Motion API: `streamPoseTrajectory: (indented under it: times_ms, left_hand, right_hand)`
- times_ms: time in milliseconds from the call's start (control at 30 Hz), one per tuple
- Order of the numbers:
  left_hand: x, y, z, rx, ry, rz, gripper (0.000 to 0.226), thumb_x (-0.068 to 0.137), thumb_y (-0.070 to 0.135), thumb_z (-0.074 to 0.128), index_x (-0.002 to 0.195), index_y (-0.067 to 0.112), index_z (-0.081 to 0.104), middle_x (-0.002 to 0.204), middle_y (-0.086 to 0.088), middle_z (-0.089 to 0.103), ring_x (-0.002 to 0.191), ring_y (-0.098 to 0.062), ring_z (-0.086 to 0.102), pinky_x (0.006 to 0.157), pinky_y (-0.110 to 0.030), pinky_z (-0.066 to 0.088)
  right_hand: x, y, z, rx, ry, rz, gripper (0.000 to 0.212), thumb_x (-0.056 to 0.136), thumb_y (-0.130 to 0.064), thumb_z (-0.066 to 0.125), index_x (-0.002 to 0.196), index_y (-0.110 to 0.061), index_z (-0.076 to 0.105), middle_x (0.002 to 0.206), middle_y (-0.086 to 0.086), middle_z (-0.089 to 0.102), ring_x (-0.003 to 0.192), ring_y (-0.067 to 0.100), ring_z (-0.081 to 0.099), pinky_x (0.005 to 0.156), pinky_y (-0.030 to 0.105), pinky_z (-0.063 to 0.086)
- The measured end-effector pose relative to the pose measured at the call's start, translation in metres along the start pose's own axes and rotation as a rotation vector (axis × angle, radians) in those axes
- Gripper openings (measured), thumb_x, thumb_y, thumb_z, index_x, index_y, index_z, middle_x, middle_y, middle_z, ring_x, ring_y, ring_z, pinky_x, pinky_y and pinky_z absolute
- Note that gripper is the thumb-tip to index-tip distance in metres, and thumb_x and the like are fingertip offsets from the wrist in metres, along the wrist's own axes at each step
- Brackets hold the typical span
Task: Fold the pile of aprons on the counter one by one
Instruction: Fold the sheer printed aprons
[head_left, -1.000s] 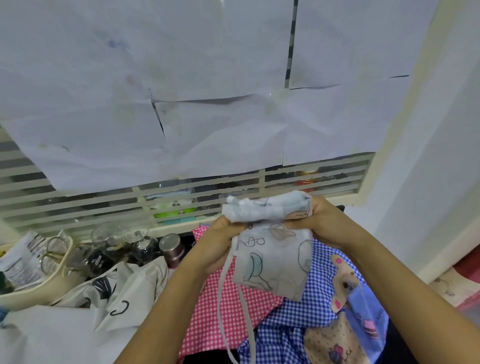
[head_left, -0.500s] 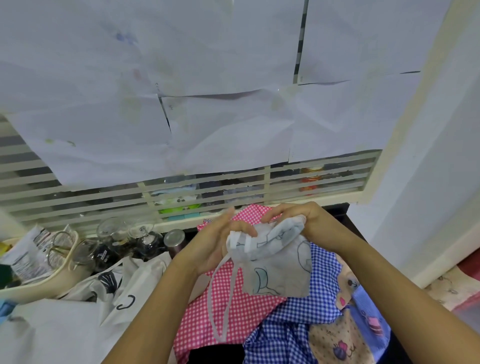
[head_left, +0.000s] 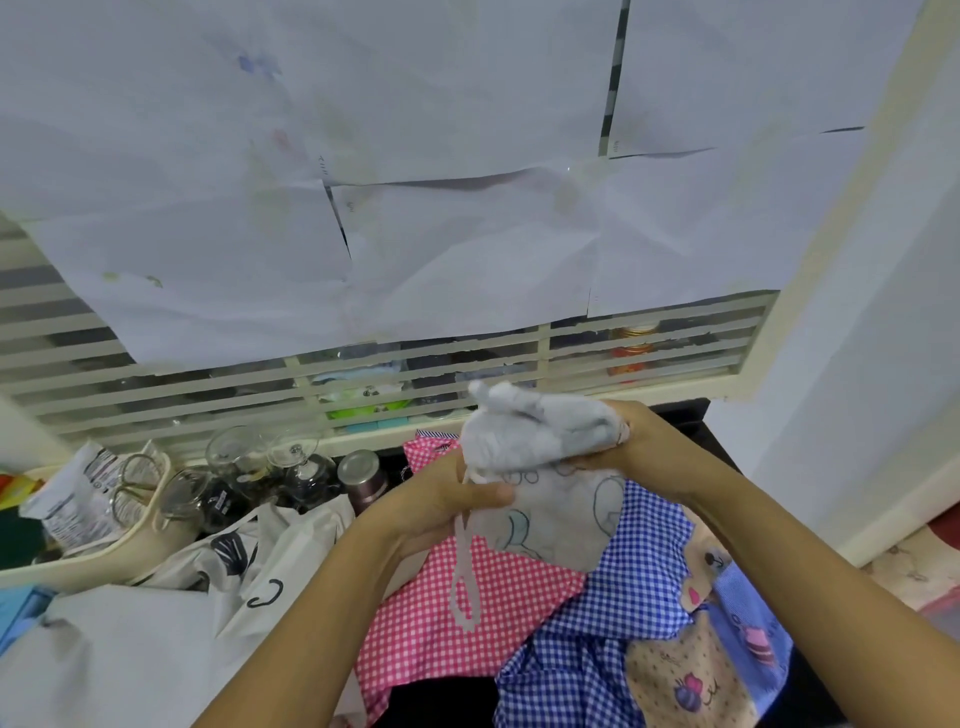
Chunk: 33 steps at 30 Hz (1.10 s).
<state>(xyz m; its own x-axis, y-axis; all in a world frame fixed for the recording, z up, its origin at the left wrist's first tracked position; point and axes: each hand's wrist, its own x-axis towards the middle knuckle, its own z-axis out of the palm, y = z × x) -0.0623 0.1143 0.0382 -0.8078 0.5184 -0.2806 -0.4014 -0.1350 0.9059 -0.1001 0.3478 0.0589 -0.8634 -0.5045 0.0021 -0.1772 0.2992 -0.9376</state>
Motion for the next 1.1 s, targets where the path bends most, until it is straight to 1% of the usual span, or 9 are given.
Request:
streamPoseTrajectory:
  times_ms: [133, 233, 400, 567, 667, 767, 900, 1000, 1100]
  left_hand:
    - [-0.001, -0.005, 0.009, -0.045, 0.076, -0.039, 0.036, 0.076, 0.001, 0.067, 0.112, 0.005, 0.063, 0.112, -0.015, 0.069, 0.1, -0.027, 0.068, 0.081, -0.034, 0.058]
    - [0.0, 0.002, 0.017, -0.065, 0.192, -0.014, 0.029, 0.092, -0.004, 0.044, 0.082, 0.003, 0.069, 0.074, -0.01, 0.073, 0.064, -0.013, 0.07, 0.057, -0.021, 0.056]
    - [-0.002, 0.013, 0.02, -0.226, 0.268, 0.057, 0.066, 0.098, 0.004, 0.033, 0.041, 0.006, 0.066, 0.049, -0.007, 0.061, 0.038, -0.011, 0.058, 0.036, -0.016, 0.044]
    - [-0.01, 0.021, 0.008, -0.514, 0.131, -0.02, 0.054, 0.084, 0.051, 0.052, 0.093, 0.003, 0.077, 0.1, -0.022, 0.069, 0.088, -0.029, 0.069, 0.08, -0.039, 0.053]
    - [-0.016, 0.02, 0.004, -0.196, -0.028, -0.067, 0.047, 0.072, 0.036, 0.08, 0.11, 0.01, 0.069, 0.107, -0.014, 0.071, 0.097, -0.028, 0.068, 0.082, -0.037, 0.056]
    - [-0.016, 0.025, 0.008, 0.297, 0.012, -0.027, 0.033, 0.084, -0.004, 0.064, 0.111, 0.014, 0.063, 0.103, -0.004, 0.072, 0.098, -0.023, 0.066, 0.082, -0.031, 0.056]
    - [-0.014, 0.028, -0.002, 0.57, 0.146, 0.03, 0.04, 0.075, 0.013, 0.077, 0.113, 0.022, 0.065, 0.109, -0.002, 0.07, 0.101, -0.022, 0.067, 0.091, -0.043, 0.054]
    - [-0.015, 0.029, -0.003, 0.701, 0.173, 0.013, 0.035, 0.069, 0.013, 0.08, 0.099, 0.028, 0.069, 0.1, 0.006, 0.072, 0.093, -0.014, 0.068, 0.083, -0.034, 0.056]
    - [-0.011, 0.027, 0.003, 0.748, 0.164, 0.002, 0.029, 0.071, 0.016, 0.08, 0.094, 0.031, 0.071, 0.096, 0.01, 0.072, 0.089, -0.011, 0.068, 0.079, -0.029, 0.056]
  right_hand:
    - [-0.006, -0.006, 0.008, -0.071, 0.081, -0.056, 0.025, 0.084, 0.001, 0.066, 0.104, -0.014, 0.069, 0.103, 0.012, 0.07, 0.081, 0.003, 0.066, 0.074, 0.015, 0.053]
    - [-0.012, -0.017, 0.011, -0.164, 0.088, -0.054, 0.032, 0.087, 0.018, 0.049, 0.118, 0.016, 0.056, 0.113, 0.015, 0.059, 0.07, -0.005, 0.057, 0.065, 0.003, 0.045]
    - [-0.014, -0.02, 0.02, -0.457, 0.001, -0.601, 0.031, 0.091, -0.036, 0.058, 0.122, -0.029, 0.059, 0.142, -0.012, 0.044, 0.125, 0.006, 0.052, 0.098, 0.028, 0.049]
    - [-0.011, -0.014, 0.005, -0.882, -0.099, -0.754, 0.09, 0.074, -0.002, 0.077, 0.141, -0.045, 0.034, 0.158, -0.012, 0.018, 0.116, 0.022, 0.058, 0.068, 0.04, 0.059]
    - [-0.008, -0.009, 0.003, -0.992, -0.212, -0.704, 0.105, 0.074, -0.001, 0.077, 0.142, -0.057, 0.019, 0.156, -0.024, 0.014, 0.106, 0.017, 0.062, 0.067, 0.04, 0.058]
    - [-0.012, -0.006, 0.005, -0.92, -0.188, -0.643, 0.09, 0.082, -0.008, 0.072, 0.137, -0.061, 0.025, 0.152, -0.027, 0.021, 0.123, 0.004, 0.05, 0.089, 0.029, 0.053]
    - [-0.013, 0.002, -0.006, -0.48, -0.36, -0.178, 0.09, 0.089, -0.009, 0.064, 0.139, -0.064, 0.014, 0.145, -0.033, 0.032, 0.134, 0.004, 0.039, 0.103, 0.021, 0.041]
    - [-0.016, -0.002, -0.009, 0.043, -0.714, 0.136, 0.073, 0.088, -0.014, 0.065, 0.149, -0.026, 0.025, 0.145, -0.003, 0.046, 0.134, 0.02, 0.043, 0.108, 0.042, 0.037]
    - [-0.02, -0.002, 0.014, 0.063, -0.485, 0.218, 0.059, 0.077, -0.033, 0.076, 0.13, -0.028, 0.05, 0.124, -0.007, 0.063, 0.115, 0.014, 0.06, 0.098, 0.037, 0.049]
